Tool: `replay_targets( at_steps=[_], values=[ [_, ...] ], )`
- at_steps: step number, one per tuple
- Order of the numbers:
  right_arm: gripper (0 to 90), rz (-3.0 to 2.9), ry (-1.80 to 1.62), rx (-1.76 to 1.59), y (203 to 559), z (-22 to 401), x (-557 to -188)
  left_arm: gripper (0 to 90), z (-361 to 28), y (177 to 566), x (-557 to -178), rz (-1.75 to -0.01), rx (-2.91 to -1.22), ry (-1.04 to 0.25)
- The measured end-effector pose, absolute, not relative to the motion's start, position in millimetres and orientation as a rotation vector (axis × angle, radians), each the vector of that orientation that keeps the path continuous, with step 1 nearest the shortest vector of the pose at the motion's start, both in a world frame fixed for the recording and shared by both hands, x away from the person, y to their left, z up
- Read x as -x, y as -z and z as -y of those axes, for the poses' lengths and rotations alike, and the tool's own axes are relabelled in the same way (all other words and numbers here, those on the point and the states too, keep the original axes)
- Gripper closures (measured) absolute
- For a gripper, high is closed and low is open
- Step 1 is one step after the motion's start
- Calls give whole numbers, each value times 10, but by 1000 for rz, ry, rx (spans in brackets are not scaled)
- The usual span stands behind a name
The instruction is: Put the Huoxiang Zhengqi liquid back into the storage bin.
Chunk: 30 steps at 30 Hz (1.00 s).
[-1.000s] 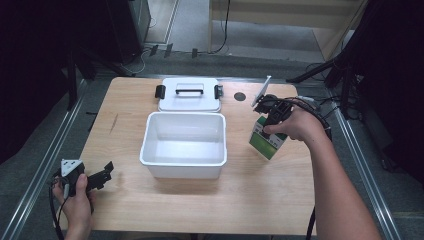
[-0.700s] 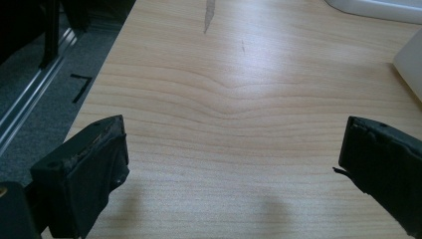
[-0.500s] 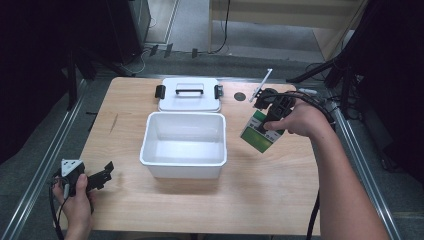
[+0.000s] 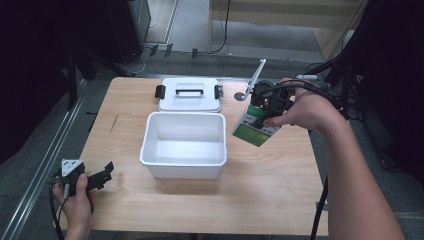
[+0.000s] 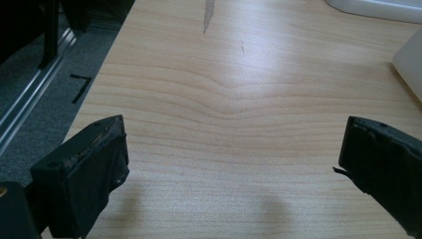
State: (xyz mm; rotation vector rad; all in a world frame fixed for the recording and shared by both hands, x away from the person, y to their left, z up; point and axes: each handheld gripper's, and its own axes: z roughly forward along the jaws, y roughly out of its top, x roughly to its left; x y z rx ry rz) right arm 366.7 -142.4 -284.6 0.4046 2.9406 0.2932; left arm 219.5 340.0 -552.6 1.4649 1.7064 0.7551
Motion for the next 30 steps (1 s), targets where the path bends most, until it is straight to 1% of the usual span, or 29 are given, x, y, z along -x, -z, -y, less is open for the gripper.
replay_targets(
  at_steps=[7,10,30],
  values=[
    [649,-2953,-339,-334,2696,1308,-3600,1,-3396,5527,-2197,-1706,-1462,-758],
    [649,-2956,-347,-287,2631,1183,-3573,0,-3396,5527,-2197,-1705,-1463,-758],
    [649,-3004,-346,-96,2544,512,-3538,0,-3405,5529,-2184,-1705,-1444,-746]
  ],
)
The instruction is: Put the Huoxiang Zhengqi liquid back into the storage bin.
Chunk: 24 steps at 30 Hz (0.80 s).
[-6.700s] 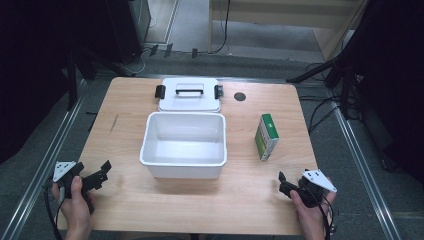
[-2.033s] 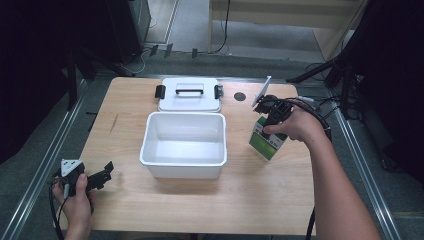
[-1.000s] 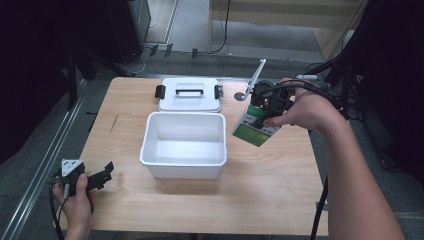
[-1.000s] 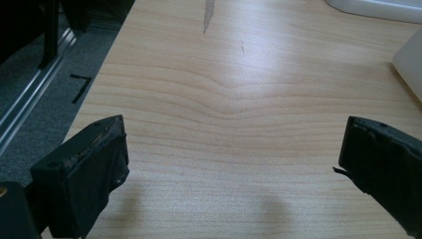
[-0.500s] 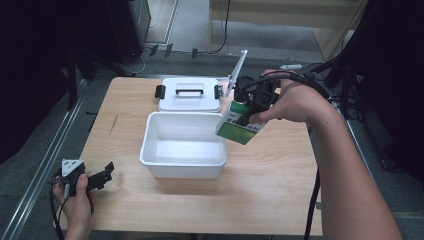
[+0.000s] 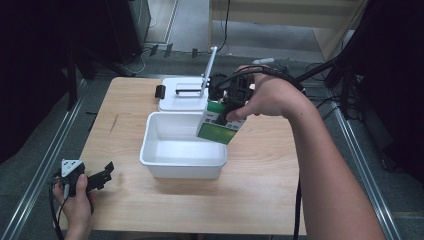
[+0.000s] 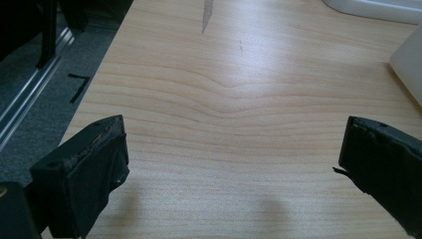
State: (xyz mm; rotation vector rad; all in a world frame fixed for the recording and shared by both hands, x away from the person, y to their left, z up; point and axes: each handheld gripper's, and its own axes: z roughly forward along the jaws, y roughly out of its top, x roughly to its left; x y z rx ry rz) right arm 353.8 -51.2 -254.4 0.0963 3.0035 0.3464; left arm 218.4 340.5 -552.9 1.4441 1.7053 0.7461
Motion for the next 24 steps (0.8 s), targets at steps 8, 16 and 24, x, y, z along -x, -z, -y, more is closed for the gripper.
replay_targets(
  at_steps=[8,16,24],
  values=[
    [649,-3007,-342,-46,2628,250,-3574,0,-3428,5529,-2172,-1719,-1422,-749],
    [649,-3013,-297,-22,2773,126,-3605,0,-3426,5530,-2175,-1716,-1424,-748],
    [648,-3001,-251,24,2905,86,-3633,0,-3428,5531,-2175,-1716,-1427,-748]
  ],
)
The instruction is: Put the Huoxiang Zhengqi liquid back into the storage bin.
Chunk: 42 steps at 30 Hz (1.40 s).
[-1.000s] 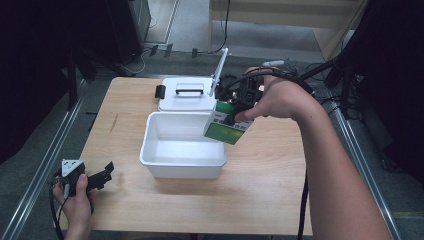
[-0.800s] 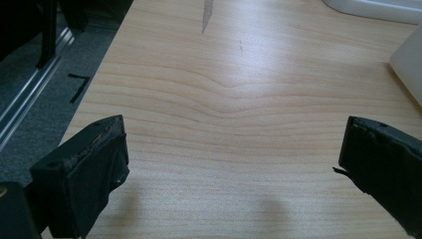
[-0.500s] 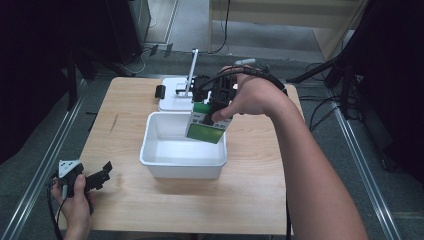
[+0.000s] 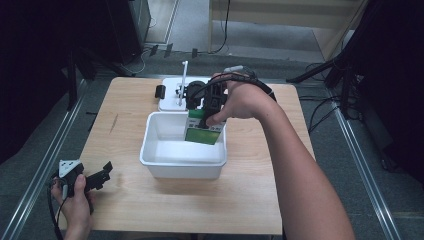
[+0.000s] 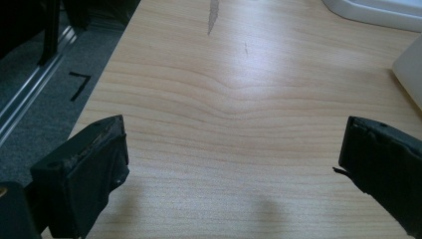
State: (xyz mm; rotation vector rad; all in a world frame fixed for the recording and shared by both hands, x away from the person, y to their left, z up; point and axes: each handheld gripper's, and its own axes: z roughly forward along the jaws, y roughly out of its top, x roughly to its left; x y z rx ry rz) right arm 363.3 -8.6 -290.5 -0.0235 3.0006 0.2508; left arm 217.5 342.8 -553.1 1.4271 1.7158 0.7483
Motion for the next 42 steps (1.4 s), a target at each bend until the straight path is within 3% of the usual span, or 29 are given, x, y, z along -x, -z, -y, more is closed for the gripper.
replay_targets(
  at_steps=[25,42],
  values=[
    [644,-3005,-88,31,3208,44,-3697,0,-3424,5527,-2168,-1707,-1446,-751],
    [643,-3054,-126,-59,3651,82,-3843,0,-3423,5528,-2167,-1704,-1441,-751]
  ],
)
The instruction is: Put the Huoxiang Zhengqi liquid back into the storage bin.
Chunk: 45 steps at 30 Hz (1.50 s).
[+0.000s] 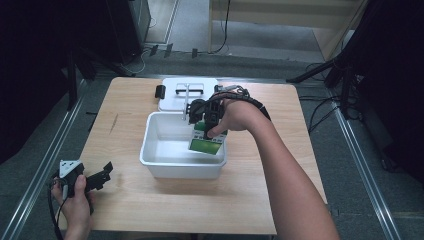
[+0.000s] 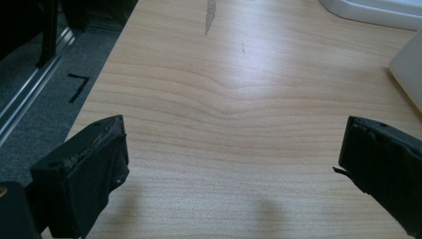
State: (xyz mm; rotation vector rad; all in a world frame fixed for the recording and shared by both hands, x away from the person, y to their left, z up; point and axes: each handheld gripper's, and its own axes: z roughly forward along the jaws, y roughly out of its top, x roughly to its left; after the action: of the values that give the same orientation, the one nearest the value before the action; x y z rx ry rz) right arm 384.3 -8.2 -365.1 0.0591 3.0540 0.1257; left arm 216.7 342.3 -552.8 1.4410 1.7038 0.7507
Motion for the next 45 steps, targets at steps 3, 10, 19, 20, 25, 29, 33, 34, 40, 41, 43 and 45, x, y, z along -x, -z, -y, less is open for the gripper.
replay_targets(
  at_steps=[3,10,19,20,25,29,33,34,40,41,43,45],
  values=[
    [642,-3054,-101,-73,3724,65,-3851,0,-3424,5527,-2167,-1704,-1442,-748],
    [641,-3049,-5,-52,3843,-1,-3845,0,-3424,5527,-2167,-1704,-1442,-747],
    [631,-3062,-16,-86,3983,-1,-3903,1,-3424,5528,-2168,-1703,-1441,-745],
    [631,-3062,-16,-86,3983,-1,-3903,1,-3424,5528,-2168,-1703,-1442,-745],
    [577,-3040,-23,-129,3983,6,-3935,1,-3425,5529,-2170,-1705,-1441,-744],
    [500,-3035,-29,-202,3992,25,-3952,0,-3425,5530,-2172,-1704,-1441,-742],
    [453,-3046,-83,-249,3983,59,-3964,0,-3426,5530,-2172,-1704,-1440,-742],
    [432,-3046,-90,-253,3979,69,-3967,0,-3426,5530,-2172,-1704,-1441,-742],
    [185,-2953,-163,-393,3864,116,-3954,0,-3425,5529,-2170,-1705,-1442,-744],
    [161,-2945,-189,-418,3833,128,-3955,0,-3425,5529,-2170,-1705,-1442,-744],
    [130,-2933,-227,-447,3784,149,-3944,0,-3425,5529,-2170,-1705,-1440,-744],
    [114,-2914,-287,-443,3724,179,-3917,1,-3425,5529,-2170,-1705,-1441,-744]
  ],
)
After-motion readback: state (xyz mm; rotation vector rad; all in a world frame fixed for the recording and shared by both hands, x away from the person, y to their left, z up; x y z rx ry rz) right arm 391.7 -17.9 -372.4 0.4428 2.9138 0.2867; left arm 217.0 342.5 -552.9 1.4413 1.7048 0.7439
